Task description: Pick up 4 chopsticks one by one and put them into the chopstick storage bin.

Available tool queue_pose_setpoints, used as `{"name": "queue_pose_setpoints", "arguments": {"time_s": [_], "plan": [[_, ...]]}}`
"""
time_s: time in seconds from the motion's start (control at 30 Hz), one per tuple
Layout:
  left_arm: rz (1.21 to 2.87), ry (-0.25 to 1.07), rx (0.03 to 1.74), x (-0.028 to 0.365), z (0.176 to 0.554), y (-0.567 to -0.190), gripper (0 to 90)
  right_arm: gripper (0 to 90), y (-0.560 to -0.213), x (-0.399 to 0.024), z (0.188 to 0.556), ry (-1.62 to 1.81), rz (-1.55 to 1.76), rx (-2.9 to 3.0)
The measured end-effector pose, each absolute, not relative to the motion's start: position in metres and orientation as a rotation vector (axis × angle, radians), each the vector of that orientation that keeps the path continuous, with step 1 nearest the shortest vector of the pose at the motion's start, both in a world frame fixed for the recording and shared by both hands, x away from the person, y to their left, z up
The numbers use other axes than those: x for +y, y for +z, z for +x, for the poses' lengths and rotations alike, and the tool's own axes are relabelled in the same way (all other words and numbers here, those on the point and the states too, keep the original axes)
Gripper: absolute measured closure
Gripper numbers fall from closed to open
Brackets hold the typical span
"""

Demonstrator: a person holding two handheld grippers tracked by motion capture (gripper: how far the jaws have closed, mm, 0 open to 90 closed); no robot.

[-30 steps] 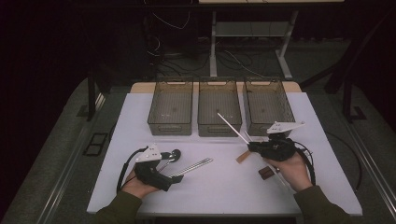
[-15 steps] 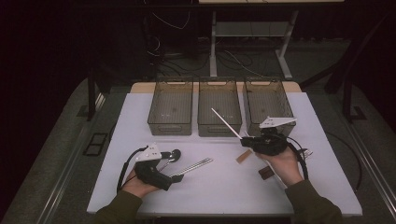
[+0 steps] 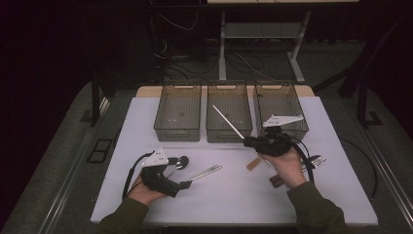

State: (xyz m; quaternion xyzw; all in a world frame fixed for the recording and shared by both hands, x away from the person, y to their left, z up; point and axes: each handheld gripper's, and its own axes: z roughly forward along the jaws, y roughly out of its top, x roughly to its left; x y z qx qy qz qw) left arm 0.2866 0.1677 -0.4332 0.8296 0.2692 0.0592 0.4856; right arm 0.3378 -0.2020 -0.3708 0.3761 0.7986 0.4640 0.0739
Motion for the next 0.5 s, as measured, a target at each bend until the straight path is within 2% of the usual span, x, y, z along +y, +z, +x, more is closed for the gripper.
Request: {"name": "queue_pose_setpoints", "arguments": {"time_s": [0.5], "plan": [[2.022,0.16,0.644,0.169,0.284,-0.431,0.0,84.7,-0.358,-0.174,0.344,1.439,1.085,2.382]]}}
